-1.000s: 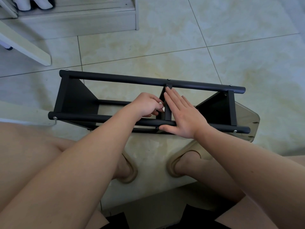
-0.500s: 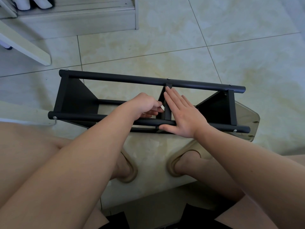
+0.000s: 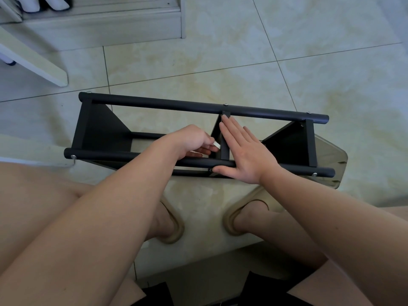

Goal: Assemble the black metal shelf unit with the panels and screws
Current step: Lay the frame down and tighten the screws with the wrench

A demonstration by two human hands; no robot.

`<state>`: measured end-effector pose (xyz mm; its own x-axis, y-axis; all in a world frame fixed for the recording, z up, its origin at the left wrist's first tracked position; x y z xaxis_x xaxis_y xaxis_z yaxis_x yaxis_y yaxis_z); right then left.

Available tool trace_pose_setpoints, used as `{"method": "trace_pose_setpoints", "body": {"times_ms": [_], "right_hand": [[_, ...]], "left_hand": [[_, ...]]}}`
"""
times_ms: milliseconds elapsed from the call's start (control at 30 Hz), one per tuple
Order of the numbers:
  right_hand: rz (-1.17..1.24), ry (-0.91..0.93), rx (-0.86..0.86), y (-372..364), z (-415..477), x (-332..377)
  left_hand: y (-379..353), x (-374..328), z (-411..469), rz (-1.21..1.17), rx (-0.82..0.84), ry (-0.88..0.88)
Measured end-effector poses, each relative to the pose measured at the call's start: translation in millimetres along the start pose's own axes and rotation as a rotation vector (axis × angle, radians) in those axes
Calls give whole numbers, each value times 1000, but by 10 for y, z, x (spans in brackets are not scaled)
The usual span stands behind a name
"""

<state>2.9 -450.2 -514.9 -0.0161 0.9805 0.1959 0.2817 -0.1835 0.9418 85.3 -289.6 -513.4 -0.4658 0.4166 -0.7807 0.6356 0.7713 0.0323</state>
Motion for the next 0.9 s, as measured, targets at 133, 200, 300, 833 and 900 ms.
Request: {"method": "trace_pose_setpoints", "body": {"times_ms": [133,200,300,833,900], "right_hand": [[-5,0,2,1,-2,5],[-8,-1,1,8,-2,5],[-8,-2,-1,11,-3,6],[-5,1,-7,0,2,-3],[-8,1,-7,0,0,-6]], "left_hand": [[14,16,-1,36,16,-14],[20,24,1,49,26,-25],[28,36,8,72,48,-42],[47,23,-52,347,179,-135],[54,20,-52,382,182,-143]]}}
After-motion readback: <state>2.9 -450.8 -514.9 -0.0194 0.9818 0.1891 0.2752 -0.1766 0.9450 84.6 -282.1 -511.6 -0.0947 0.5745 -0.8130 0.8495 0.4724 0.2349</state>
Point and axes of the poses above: each hand's wrist, its own z-axis towards the middle knuckle, its own y-axis out of the back of the hand, x = y × z, the point moved 2 cm from there along z, towards the middle knuckle, and after that the axes turned 14 degrees about -y, right-handed, at the moved point
